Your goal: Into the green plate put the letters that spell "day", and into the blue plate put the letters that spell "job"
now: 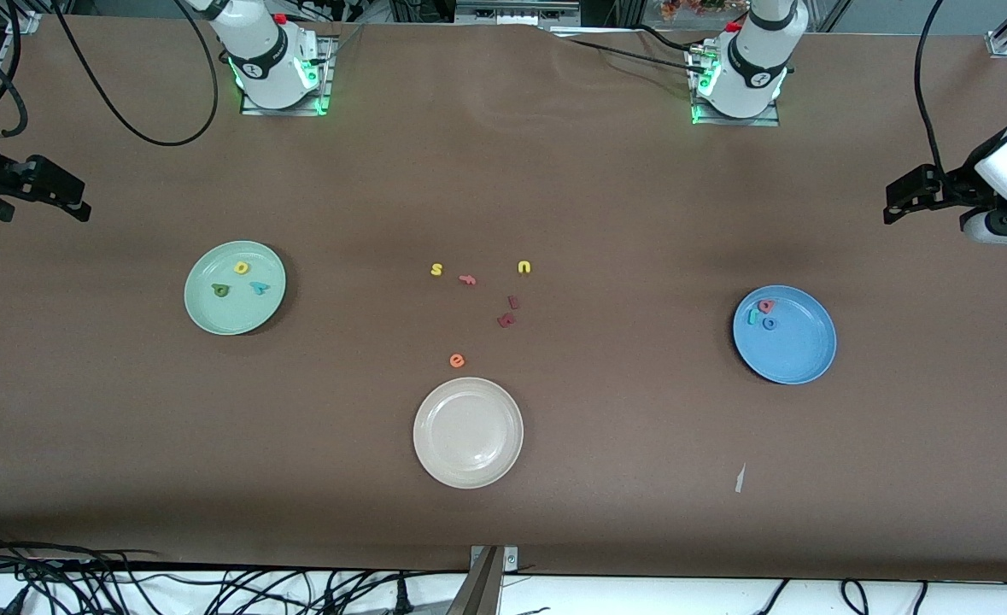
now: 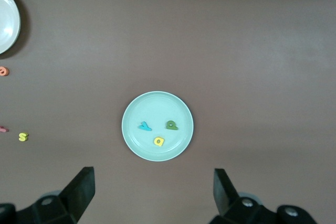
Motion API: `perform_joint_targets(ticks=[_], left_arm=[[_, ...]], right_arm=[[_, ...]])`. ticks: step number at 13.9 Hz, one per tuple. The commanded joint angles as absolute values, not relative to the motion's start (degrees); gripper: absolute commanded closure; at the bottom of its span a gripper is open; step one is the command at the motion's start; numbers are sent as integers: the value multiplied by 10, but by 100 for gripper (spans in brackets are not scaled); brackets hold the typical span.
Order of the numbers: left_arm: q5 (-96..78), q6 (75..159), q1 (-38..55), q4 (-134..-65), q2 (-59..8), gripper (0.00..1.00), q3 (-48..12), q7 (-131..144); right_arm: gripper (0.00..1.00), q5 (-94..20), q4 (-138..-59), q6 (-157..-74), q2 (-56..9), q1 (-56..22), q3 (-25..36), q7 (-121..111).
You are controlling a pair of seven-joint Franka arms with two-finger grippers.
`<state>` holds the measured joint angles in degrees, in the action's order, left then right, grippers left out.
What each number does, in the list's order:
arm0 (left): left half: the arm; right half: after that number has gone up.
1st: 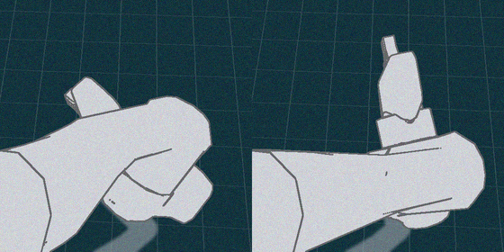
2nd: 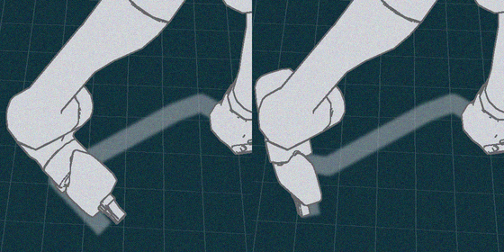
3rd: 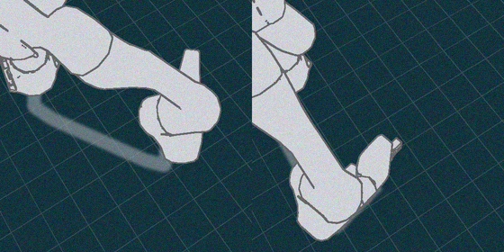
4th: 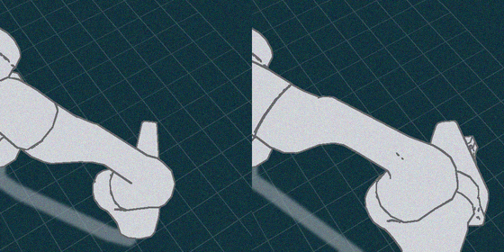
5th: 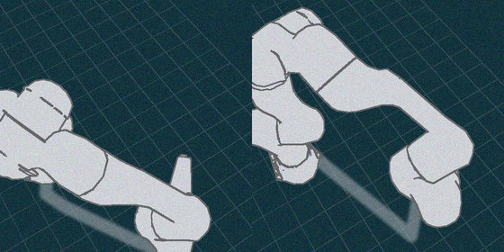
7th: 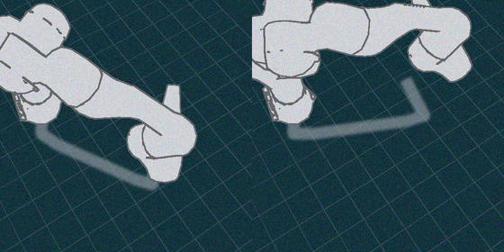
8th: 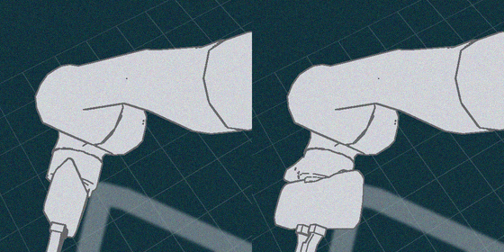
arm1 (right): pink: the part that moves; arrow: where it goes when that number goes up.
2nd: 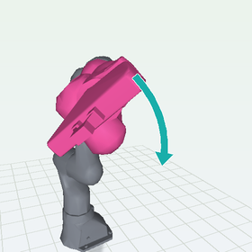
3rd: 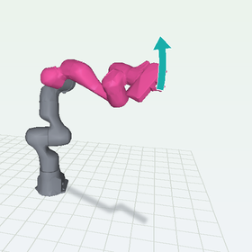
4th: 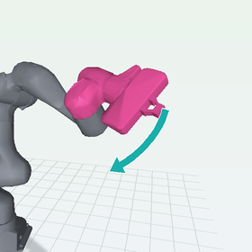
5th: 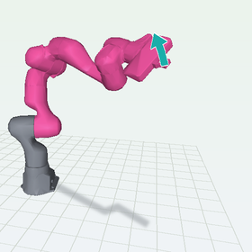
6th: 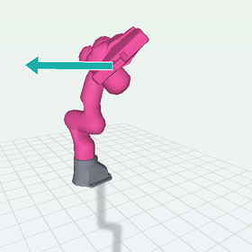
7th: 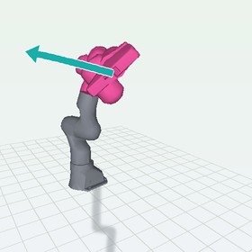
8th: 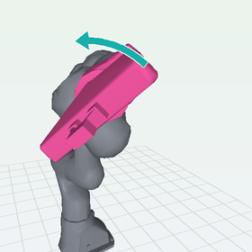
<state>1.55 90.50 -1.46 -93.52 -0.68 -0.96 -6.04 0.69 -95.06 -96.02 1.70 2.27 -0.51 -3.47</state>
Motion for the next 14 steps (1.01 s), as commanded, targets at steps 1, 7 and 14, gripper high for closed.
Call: perform_joint_targets(ticks=[1, 7, 14], left_arm=[[11, 918, -14, -943, 0, 0, -9, -73], [11, 918, -14, -943, 0, 0, -9, -73], [11, 922, -14, -944, -1, 0, -9, -73]], right_arm=[[0, 3, -952, -948, 28, 33, -18, -38], [0, 3, -941, -932, 20, 34, -18, -40], [0, 2, -940, -931, 19, 34, -18, -40]])
